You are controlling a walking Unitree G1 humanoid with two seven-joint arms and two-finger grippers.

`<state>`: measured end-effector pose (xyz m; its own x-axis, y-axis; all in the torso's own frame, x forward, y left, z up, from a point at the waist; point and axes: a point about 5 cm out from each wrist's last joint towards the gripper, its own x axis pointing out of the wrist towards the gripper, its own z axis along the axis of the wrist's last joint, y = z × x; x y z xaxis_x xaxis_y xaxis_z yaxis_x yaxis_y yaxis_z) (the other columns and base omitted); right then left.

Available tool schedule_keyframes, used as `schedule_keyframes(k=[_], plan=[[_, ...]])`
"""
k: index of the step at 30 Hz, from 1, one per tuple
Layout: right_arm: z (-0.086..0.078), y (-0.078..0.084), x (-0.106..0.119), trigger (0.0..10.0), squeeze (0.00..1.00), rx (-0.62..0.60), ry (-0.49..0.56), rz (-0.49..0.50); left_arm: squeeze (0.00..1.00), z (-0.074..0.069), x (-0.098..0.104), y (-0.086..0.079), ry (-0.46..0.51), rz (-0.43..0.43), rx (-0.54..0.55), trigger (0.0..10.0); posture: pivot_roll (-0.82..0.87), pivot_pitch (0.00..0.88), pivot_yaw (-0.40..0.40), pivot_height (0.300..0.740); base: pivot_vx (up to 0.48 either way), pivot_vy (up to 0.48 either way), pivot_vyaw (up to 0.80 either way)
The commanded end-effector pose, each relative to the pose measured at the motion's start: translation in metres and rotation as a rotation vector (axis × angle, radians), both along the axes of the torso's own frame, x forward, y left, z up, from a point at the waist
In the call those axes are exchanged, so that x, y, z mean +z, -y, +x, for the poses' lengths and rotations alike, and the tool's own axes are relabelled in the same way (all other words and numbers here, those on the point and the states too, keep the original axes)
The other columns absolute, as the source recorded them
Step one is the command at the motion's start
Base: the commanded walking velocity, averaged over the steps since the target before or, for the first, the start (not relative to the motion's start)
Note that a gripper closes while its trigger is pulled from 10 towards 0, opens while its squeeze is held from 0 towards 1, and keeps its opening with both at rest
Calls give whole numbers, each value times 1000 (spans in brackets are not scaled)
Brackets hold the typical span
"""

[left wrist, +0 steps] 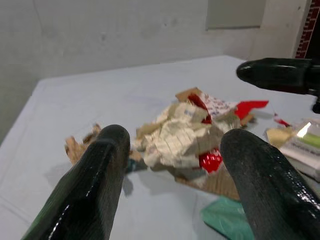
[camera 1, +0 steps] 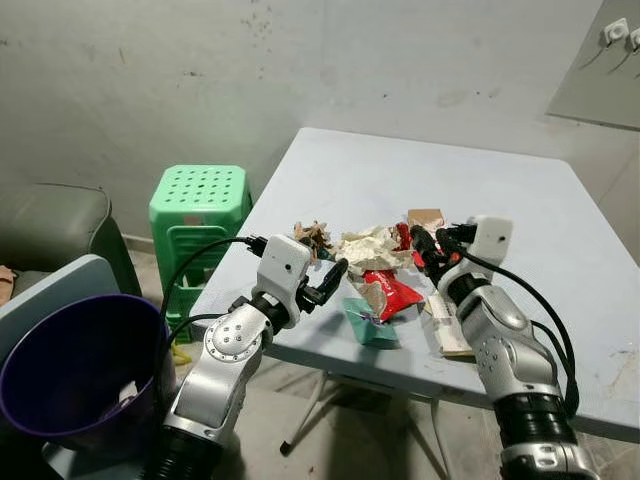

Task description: Picking trash to rubbish bin

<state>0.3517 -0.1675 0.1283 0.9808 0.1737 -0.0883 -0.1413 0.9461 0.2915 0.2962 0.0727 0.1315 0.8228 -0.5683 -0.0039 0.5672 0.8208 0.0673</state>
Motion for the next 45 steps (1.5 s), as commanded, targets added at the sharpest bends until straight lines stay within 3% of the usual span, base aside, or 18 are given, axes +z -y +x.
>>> schedule_keyframes(k=[1, 14, 19, 24, 30, 37, 45], plan=[[5, 5, 3, 10000, 0, -24, -4, 14, 0, -1, 5, 2, 18, 11, -17, 10000, -59, 0, -74, 740, 0, 0, 0], [17, 0, -6, 10000, 0, 57, -55, 83, 0, -5, 6, 1, 2, 2, 5, 10000, -40, 0, -81, 740, 0, 0, 0], [16, -2, -5, 10000, 0, 131, 5, 16, 0, -6, 6, 2, -1, -1, 7, 10000, -38, 0, -83, 740, 0, 0, 0], [13, 2, -2, 10000, 0, 215, 68, -118, 0, -5, 7, 3, -2, -5, 9, 10000, -39, 0, -84, 740, 0, 0, 0], [6, 29, 1, 10000, 0, 354, 72, -224, 0, -5, 8, 3, -4, -12, 17, 10000, -43, 0, -88, 740, 0, 0, 0], [-6, 65, -1, 10000, 0, 499, -11, -378, 0, -5, 8, 2, -5, -17, 26, 10000, -45, 0, -91, 740, 0, 0, 0], [-7, 76, -4, 10000, 0, 550, -54, -459, 0, -9, 9, 7, -6, -20, 0, 10000, -41, 9, -95, 740, 0, 0, 0]])
